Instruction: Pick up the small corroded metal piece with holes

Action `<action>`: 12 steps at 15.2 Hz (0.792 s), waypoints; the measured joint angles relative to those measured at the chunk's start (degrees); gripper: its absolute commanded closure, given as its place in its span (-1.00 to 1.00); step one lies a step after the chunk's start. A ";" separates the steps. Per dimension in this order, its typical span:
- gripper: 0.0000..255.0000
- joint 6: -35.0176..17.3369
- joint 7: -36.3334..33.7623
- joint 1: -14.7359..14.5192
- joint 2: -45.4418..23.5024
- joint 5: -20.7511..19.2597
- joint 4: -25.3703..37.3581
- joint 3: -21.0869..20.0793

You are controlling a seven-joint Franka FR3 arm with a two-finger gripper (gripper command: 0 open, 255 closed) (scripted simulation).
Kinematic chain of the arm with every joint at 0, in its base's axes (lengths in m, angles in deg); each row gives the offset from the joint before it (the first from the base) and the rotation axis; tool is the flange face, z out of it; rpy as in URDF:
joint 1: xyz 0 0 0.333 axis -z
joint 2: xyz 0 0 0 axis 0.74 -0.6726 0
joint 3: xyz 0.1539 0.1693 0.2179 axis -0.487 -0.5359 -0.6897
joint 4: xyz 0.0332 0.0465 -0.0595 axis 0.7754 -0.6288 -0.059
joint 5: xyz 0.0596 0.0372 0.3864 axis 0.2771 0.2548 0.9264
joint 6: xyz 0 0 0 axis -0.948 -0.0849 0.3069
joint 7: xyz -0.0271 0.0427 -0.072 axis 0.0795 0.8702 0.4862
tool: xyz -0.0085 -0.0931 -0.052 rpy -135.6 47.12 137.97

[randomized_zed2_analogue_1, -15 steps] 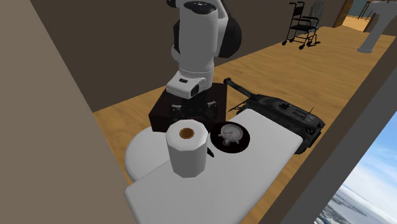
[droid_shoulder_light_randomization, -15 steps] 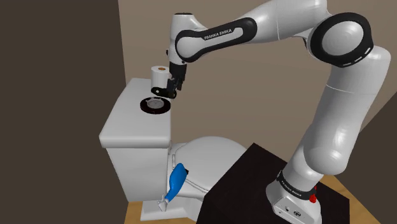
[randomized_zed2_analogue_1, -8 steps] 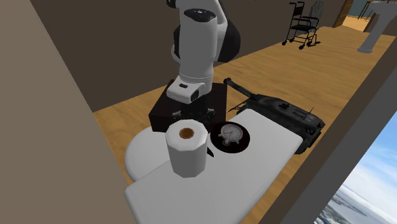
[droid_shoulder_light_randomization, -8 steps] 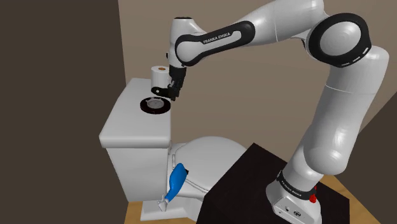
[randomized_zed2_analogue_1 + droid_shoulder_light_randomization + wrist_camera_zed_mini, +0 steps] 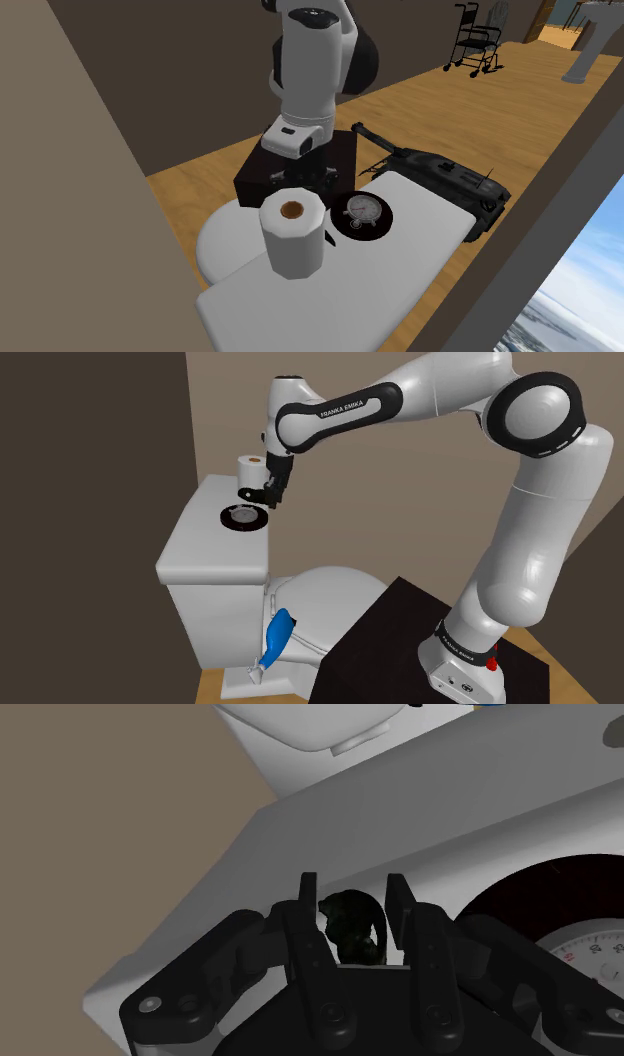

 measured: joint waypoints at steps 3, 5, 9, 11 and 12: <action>1.00 1.89 0.24 0.01 0.49 0.19 1.43 -0.03; 1.00 3.30 0.40 0.02 0.88 0.32 2.47 -0.05; 1.00 6.25 0.60 -0.04 1.51 0.53 4.79 -0.14; 1.00 7.72 0.76 -0.03 1.70 0.61 6.09 -0.14; 1.00 8.33 0.84 -0.02 1.83 0.67 6.57 -0.14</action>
